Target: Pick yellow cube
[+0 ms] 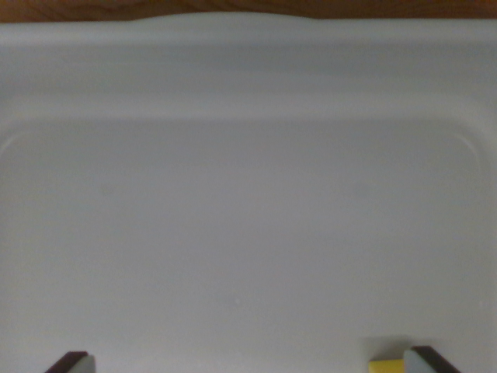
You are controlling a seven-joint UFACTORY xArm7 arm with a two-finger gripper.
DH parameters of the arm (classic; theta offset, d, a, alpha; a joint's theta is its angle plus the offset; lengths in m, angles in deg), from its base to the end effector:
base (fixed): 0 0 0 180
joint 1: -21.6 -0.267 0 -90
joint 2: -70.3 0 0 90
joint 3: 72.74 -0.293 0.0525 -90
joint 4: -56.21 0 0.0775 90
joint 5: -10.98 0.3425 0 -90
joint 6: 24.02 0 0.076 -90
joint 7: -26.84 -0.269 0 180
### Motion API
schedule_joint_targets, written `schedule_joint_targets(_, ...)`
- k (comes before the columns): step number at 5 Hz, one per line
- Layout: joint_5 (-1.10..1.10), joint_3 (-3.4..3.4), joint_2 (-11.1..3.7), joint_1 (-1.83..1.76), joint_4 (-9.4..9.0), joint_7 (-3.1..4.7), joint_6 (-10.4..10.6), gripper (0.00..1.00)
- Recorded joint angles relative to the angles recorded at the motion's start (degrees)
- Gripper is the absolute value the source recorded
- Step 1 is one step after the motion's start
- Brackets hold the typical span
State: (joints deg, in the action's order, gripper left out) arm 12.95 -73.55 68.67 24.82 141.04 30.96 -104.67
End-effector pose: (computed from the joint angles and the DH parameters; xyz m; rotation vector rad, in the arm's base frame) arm 0.4979 -0.0123 0.3296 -3.1087 -0.0389 -0.0721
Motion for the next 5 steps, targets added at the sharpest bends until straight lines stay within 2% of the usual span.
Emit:
schedule_joint_targets(1,0.04,0.36,-0.53,0.45,-1.85,1.00,2.0,0.00)
schedule_joint_targets(2,0.04,0.36,-0.53,0.45,-1.85,1.00,2.0,0.00)
schedule_joint_targets(3,0.10,0.78,-1.14,0.97,-3.99,2.15,4.3,0.00)
schedule_joint_targets(4,0.10,0.78,-1.14,0.97,-3.99,2.15,4.3,0.00)
schedule_joint_targets(5,0.15,1.22,-1.78,1.51,-6.23,3.35,6.7,0.00)
